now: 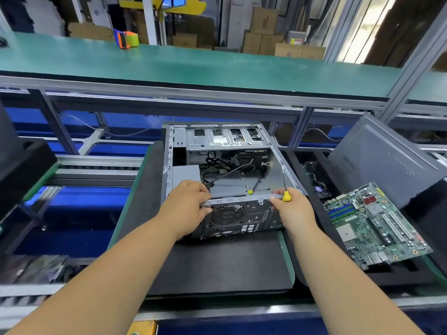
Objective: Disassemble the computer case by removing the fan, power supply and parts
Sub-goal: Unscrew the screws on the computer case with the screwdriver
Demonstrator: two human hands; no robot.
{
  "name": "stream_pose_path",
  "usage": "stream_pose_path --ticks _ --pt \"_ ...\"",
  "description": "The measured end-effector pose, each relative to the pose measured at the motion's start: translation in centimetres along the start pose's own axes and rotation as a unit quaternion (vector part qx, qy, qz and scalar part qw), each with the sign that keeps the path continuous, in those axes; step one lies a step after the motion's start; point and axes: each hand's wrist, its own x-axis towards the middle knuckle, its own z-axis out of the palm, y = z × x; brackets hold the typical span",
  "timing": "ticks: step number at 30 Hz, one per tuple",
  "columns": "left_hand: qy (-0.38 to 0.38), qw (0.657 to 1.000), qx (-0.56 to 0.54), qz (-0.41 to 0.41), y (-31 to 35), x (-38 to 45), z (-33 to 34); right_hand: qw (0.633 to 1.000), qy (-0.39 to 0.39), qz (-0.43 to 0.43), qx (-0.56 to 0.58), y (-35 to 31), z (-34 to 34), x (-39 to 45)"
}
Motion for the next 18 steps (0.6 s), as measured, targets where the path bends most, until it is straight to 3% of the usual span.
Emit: stream_pose_path --ticks 12,18 --pt "0.036 0.994 0.004 -0.099 7.1 0.8 2.5 0.994 -0.094 -0.042 -0.034 0.7 -4.9 5.0" --pt "0.033 0.993 0.01 -0.115 8.4 1.1 2.9 0.997 -0.066 -0.03 -0.041 0.2 -5.5 3.2"
